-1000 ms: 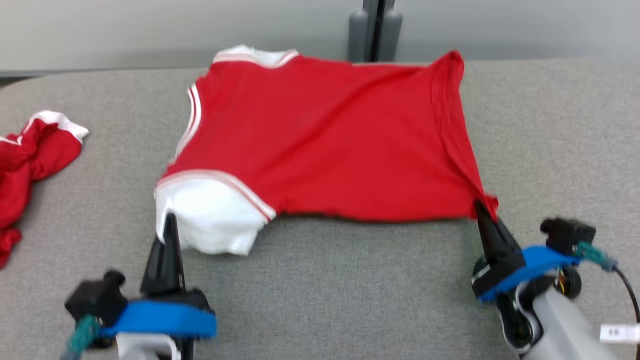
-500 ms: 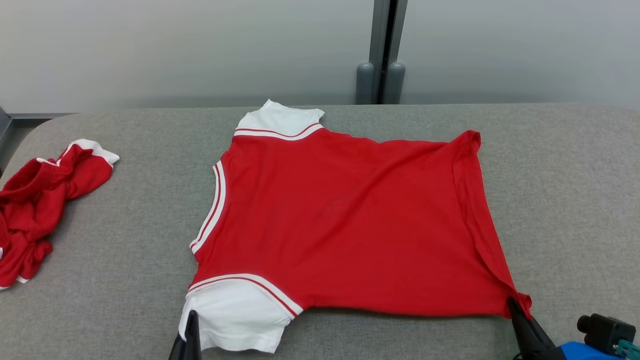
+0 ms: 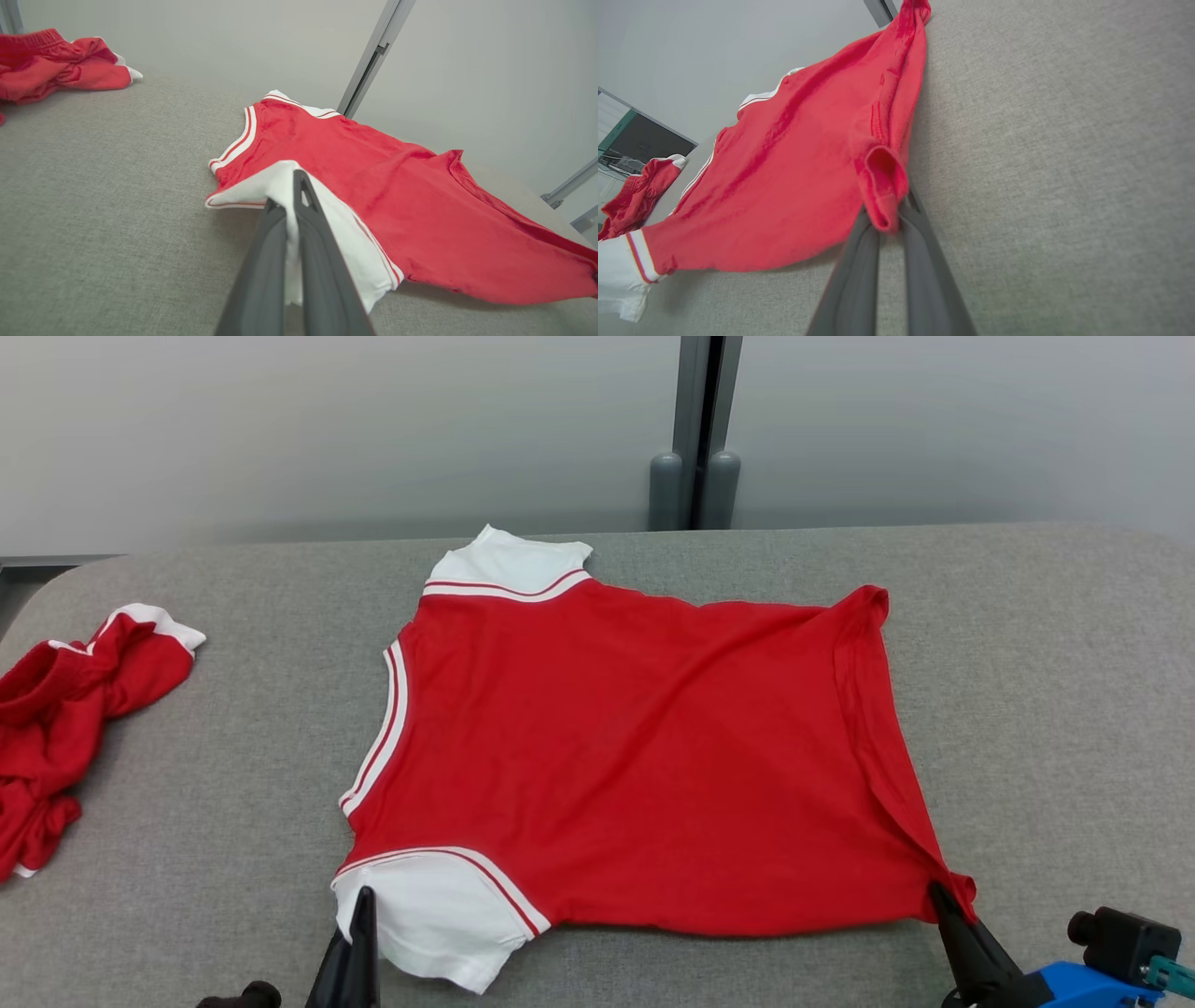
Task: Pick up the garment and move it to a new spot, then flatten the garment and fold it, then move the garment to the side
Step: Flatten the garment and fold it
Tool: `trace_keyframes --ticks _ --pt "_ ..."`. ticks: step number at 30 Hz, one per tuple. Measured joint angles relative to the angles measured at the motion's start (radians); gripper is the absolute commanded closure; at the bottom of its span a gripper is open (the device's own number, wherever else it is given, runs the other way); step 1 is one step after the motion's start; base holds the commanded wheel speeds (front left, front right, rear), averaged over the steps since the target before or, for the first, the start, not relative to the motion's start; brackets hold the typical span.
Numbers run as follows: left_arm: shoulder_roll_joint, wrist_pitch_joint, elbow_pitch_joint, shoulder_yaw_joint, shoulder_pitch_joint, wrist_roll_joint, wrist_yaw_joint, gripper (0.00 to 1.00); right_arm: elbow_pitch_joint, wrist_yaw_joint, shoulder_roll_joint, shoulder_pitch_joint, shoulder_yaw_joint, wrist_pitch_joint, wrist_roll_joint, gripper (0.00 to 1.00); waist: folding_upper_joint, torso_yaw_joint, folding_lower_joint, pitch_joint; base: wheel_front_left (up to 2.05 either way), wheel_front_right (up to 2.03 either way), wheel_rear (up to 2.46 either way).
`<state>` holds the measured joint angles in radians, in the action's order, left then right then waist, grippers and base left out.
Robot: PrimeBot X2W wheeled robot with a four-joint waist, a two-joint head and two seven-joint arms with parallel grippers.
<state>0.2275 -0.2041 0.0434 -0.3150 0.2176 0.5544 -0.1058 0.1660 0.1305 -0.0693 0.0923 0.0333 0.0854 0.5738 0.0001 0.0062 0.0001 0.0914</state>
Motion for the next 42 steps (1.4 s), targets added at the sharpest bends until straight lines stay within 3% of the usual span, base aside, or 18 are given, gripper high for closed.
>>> trace_keyframes --ticks 22,42 --pt "0.060 0.017 -0.182 -0.002 -0.263 -0.009 0.098 1.00 -0.010 0.000 0.014 -0.120 0.009 0.115 0.053 1.00 0.0000 -0.033 0.0000 0.064 0.00 0.00 0.00" --pt "0.070 0.017 -0.444 -0.043 -0.582 -0.019 0.195 1.00 0.124 0.000 0.011 -0.359 0.038 0.154 0.042 1.00 0.0000 -0.036 0.0001 0.197 0.00 0.00 0.00"
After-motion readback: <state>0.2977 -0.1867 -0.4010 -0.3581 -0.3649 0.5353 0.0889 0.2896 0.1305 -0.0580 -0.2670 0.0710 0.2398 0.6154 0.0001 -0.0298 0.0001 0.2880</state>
